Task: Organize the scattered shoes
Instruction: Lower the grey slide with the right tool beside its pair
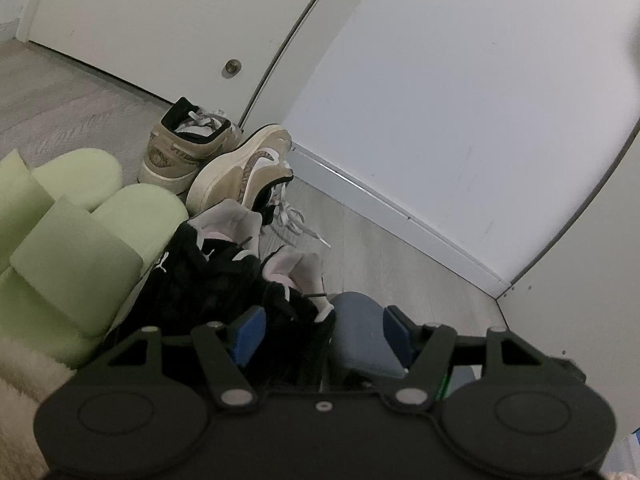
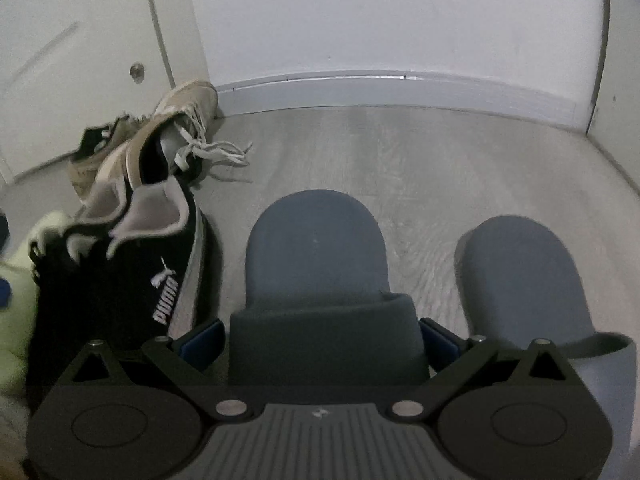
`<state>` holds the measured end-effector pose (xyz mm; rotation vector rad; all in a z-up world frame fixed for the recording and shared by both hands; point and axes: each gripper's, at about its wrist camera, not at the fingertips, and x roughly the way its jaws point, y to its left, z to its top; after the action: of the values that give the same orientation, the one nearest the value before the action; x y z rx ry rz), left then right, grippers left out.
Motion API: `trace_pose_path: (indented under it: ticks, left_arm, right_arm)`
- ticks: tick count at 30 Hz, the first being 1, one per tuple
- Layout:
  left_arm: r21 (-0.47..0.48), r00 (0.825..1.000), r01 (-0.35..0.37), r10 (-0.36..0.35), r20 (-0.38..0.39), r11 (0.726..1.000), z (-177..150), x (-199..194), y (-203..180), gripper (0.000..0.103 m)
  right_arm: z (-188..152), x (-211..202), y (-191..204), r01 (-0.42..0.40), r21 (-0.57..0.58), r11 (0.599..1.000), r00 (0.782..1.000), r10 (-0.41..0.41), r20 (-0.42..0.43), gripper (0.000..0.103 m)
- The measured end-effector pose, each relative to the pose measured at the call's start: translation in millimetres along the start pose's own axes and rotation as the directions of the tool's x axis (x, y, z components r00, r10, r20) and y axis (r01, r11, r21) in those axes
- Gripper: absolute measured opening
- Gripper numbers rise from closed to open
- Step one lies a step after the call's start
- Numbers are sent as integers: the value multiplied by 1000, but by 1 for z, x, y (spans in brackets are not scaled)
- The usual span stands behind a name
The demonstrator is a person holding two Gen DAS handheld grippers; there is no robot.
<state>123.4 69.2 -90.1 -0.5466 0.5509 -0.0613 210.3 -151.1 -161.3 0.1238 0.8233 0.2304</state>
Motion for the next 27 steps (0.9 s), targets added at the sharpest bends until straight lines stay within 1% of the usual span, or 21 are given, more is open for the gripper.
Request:
trace_pose_path:
  ticks: [1, 5, 6, 7, 9, 11, 12, 13, 14, 16, 17, 18, 20, 24, 27]
  left_arm:
    - [0, 1000, 0, 0, 0, 1000, 0, 0, 0, 67]
    - [3, 1000, -2, 2, -1, 1000, 0, 0, -1, 67]
    - [3, 1000, -4, 4, -3, 1000, 0, 1, -1, 67]
    - [3, 1000, -4, 4, -4, 1000, 0, 1, -1, 67]
    - [5, 1000, -6, 6, -7, 1000, 0, 1, -1, 67]
    - [5, 1000, -8, 8, -7, 1000, -1, 2, -1, 67]
    - [5, 1000, -8, 8, -8, 1000, -1, 2, -1, 67]
    - [5, 1000, -9, 9, -9, 1000, 0, 2, -1, 67]
    - [7, 1000, -10, 10, -11, 1000, 0, 3, -2, 67]
    - [14, 1000, -12, 12, -16, 1000, -1, 4, -3, 67]
    - [19, 1000, -13, 13, -17, 1000, -1, 5, -4, 67]
    - [23, 1000, -13, 14, -19, 1000, -1, 5, -4, 67]
    - [28, 1000, -14, 14, -20, 1000, -1, 6, -5, 67]
    - [24, 1000, -13, 13, -20, 1000, -1, 6, -4, 67]
    - [27, 1000, -11, 11, -20, 1000, -1, 7, -5, 67]
  right_arm:
    - [1, -3, -2, -19, 12, 1000, 1000, 19, 5, 101]
    - [4, -24, -2, -90, 19, 996, 992, 88, 91, 102]
    - [6, -32, -1, -113, 21, 993, 985, 109, 131, 103]
    - [6, -44, -1, -128, 16, 992, 974, 123, 188, 103]
    - [6, -62, -3, -71, -5, 997, 963, 70, 261, 103]
    - [2, -76, -8, 51, -18, 999, 951, -43, 307, 103]
    - [-2, -82, -13, 142, -28, 990, 941, -126, 315, 103]
    - [-5, -84, -18, 208, -44, 977, 940, -187, 285, 103]
    - [-7, -84, -23, 248, -49, 968, 941, -228, 250, 103]
    - [-13, -83, -31, 301, -33, 953, 936, -289, 199, 103]
    - [-18, -83, -40, 336, 5, 942, 930, -333, 155, 103]
    - [-20, -81, -44, 335, 27, 942, 934, -336, 125, 103]
    - [-20, -74, -50, 313, 55, 948, 946, -316, 66, 103]
    - [-21, -56, -52, 330, 46, 943, 944, -330, -11, 103]
    - [-22, -50, -53, 351, 36, 936, 936, -351, -11, 103]
